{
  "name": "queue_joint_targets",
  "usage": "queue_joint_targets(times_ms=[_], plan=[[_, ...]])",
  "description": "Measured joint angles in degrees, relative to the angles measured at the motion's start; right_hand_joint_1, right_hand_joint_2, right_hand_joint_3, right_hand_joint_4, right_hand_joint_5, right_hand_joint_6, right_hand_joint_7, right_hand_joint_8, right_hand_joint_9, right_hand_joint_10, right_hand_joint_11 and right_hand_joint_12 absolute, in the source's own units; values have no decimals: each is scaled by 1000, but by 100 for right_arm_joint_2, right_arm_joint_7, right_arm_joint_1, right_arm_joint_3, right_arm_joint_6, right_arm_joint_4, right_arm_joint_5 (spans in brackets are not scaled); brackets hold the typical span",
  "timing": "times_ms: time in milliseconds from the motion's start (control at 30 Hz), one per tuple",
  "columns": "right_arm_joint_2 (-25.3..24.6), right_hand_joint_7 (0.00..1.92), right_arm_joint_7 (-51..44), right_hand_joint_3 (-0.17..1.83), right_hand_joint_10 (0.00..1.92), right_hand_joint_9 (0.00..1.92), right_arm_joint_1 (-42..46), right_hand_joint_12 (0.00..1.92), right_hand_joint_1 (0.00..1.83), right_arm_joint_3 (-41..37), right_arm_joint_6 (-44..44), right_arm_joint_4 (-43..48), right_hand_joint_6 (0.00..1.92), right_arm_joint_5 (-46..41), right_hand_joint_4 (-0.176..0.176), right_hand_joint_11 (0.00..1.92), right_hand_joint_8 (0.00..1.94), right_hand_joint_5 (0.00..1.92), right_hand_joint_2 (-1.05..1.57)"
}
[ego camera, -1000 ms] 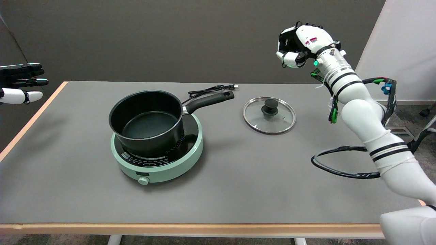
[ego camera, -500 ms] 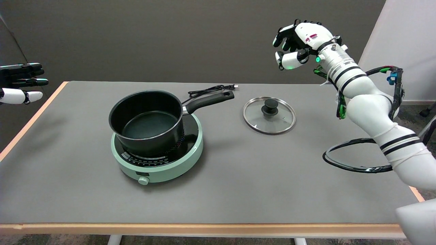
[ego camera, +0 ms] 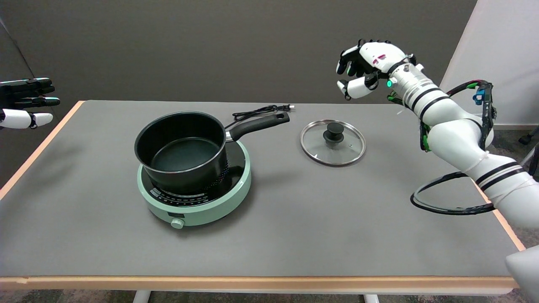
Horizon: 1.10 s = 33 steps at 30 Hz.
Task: Pick up the pot lid.
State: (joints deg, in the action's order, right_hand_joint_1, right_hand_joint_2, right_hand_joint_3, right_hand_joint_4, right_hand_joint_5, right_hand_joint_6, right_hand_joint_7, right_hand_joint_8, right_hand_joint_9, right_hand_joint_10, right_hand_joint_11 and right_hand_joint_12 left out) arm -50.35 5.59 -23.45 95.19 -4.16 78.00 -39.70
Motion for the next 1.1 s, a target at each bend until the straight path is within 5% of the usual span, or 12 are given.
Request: queue_joint_targets(times_ms=[400, 1100], plan=[[241, 612, 386, 943, 429, 667, -4, 1307, 860, 456, 238, -337, 256, 574, 122, 518, 212, 553, 586], [271, 602, 579, 960, 445, 659, -54, 1264, 854, 1082, 479, -638, 244, 1401, 125, 518, 194, 533, 552]])
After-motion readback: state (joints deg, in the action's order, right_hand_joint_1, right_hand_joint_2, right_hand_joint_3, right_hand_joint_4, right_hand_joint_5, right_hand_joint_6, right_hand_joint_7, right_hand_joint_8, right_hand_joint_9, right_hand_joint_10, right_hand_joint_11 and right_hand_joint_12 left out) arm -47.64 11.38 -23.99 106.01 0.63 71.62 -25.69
